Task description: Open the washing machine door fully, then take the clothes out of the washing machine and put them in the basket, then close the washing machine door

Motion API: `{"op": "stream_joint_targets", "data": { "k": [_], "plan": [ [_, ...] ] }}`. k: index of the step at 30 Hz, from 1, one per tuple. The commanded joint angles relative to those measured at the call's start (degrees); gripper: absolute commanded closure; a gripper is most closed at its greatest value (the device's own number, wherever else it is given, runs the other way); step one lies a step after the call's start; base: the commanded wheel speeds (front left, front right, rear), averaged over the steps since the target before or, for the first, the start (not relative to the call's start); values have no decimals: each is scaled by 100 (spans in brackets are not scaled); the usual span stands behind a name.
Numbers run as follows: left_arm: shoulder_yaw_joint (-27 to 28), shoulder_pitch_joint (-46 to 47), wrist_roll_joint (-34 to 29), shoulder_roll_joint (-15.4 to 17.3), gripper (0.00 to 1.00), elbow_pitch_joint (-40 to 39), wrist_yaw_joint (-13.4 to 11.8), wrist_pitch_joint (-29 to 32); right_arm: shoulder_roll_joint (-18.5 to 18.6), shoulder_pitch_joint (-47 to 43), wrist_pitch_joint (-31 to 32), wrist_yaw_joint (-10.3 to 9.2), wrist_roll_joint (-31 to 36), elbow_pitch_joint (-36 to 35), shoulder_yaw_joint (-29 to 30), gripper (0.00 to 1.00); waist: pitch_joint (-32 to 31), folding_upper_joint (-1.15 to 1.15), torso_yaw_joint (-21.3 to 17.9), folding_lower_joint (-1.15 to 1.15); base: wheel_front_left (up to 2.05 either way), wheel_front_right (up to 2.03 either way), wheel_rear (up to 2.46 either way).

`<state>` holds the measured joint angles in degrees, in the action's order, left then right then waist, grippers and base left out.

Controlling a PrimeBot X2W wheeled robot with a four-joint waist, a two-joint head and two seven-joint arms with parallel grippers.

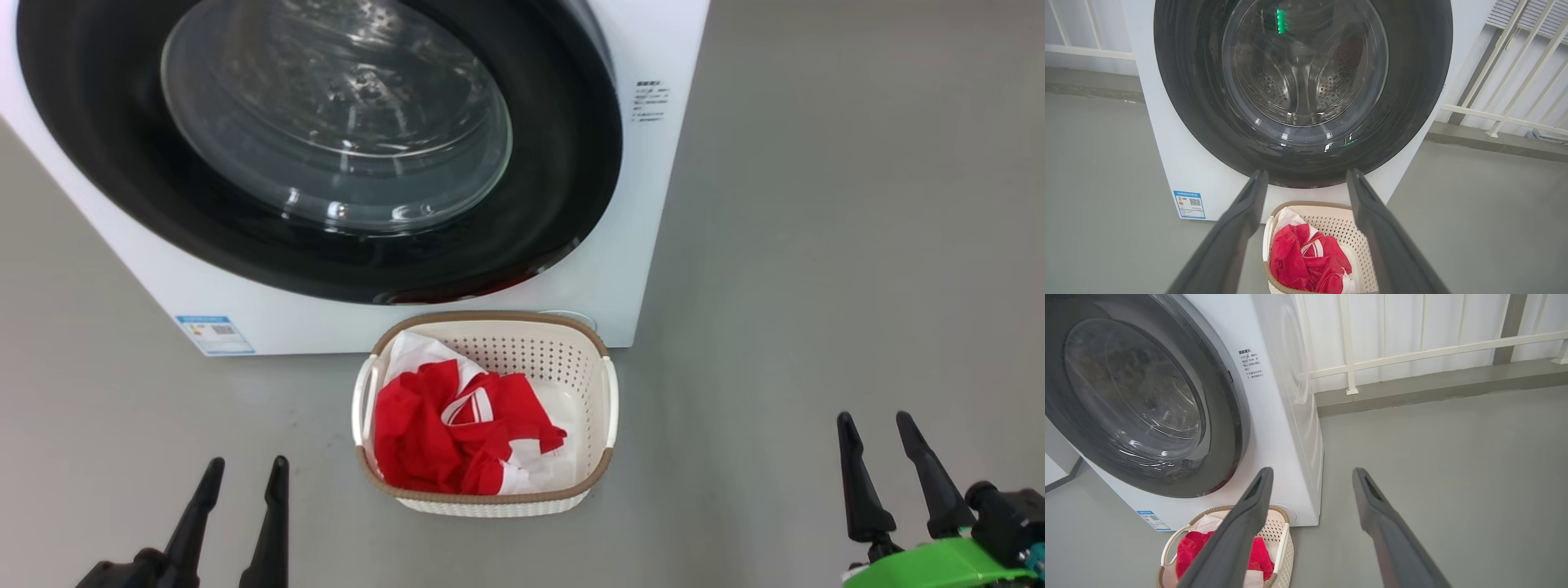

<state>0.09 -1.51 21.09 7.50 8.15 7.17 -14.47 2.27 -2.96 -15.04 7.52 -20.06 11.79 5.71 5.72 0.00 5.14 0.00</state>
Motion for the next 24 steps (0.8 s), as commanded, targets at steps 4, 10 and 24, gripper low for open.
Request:
{"op": "stream_joint_targets", "data": {
  "k": [4, 10, 24],
  "plan": [
    [255, 10, -45, 120, 0, -168, 32, -52, 62, -51, 4, -3, -24, -153, -78, 0, -40, 0, -98, 0, 0, 0, 0],
    [265, 20, -79, 119, 0, -183, 32, -52, 61, -52, 4, -3, -53, -160, -67, 0, -5, 0, -150, 0, 0, 0, 0],
    [238, 46, -59, 115, 0, -181, 32, -52, 61, -21, 4, -3, -82, -162, -55, 0, 9, 0, -131, 0, 0, 0, 0]
  ]
}}
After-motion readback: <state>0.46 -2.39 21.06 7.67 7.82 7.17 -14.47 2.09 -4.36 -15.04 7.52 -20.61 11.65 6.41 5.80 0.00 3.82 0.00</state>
